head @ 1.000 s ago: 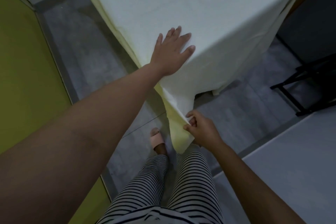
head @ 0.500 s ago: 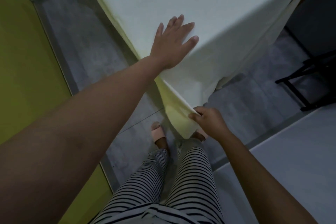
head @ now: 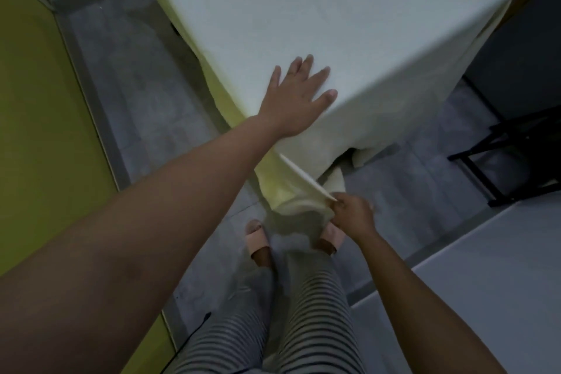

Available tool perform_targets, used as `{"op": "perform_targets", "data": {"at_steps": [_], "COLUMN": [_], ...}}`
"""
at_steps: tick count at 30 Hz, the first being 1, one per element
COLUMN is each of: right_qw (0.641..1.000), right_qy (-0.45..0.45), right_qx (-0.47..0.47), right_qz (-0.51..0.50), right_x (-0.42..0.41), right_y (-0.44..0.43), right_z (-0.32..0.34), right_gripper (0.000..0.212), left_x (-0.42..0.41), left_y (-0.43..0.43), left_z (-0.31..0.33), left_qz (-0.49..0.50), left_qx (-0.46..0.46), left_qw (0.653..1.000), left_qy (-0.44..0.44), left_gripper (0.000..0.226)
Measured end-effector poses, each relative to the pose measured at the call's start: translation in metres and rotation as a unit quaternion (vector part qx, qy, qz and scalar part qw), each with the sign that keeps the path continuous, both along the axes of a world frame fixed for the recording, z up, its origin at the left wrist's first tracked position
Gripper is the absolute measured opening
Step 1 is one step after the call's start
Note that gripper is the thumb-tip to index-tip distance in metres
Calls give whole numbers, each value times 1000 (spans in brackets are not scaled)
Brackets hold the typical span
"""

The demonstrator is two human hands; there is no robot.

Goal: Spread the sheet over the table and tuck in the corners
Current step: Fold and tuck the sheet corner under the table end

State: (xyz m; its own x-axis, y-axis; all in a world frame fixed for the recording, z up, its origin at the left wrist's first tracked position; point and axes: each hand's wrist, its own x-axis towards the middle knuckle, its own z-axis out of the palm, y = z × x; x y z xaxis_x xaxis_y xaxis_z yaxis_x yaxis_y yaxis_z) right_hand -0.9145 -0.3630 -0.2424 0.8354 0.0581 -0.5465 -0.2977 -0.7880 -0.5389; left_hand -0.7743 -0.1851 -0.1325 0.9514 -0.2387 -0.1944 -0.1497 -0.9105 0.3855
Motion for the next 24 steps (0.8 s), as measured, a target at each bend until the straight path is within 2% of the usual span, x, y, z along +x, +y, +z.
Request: {"op": "perform_targets", "data": {"at_steps": [3, 6, 8, 10, 12, 18, 21, 24], "right_qw": [999, 994, 982, 962, 951, 976, 987, 993], "right_qy": [-20, 65, 84, 63, 43, 31, 20, 19], "right_qx": [-46, -90, -126, -145, -139, -114, -144, -107], "right_qz": [3, -19, -110, -224, -271, -181, -67, 48], "right_x": [10, 27, 33, 33, 23, -47, -72, -82], "right_y": [5, 6, -2, -4, 7, 62, 87, 114], "right_z": [-25, -45, -54, -51, -38, 4, 21, 38], "right_gripper": [26, 32, 34, 33, 34, 33, 31, 30], "left_x": [0, -8, -18, -27, -34, -73, -102, -130], "left_y": [9, 29, 47, 62, 70, 89, 104, 124], "left_z": [8, 16, 19, 21, 23, 23, 17, 10], "left_qz": [-15, 11, 24, 35, 54, 130, 207, 233], "left_qx": [-31, -74, -66, -50, -42, -24, -20, 22], "left_qw": [999, 997, 997, 997, 996, 986, 977, 972], "left_qy": [23, 4, -22, -41, -57, -99, -56, 7], "left_gripper": [61, 58, 55, 54, 52, 50, 50, 52]}}
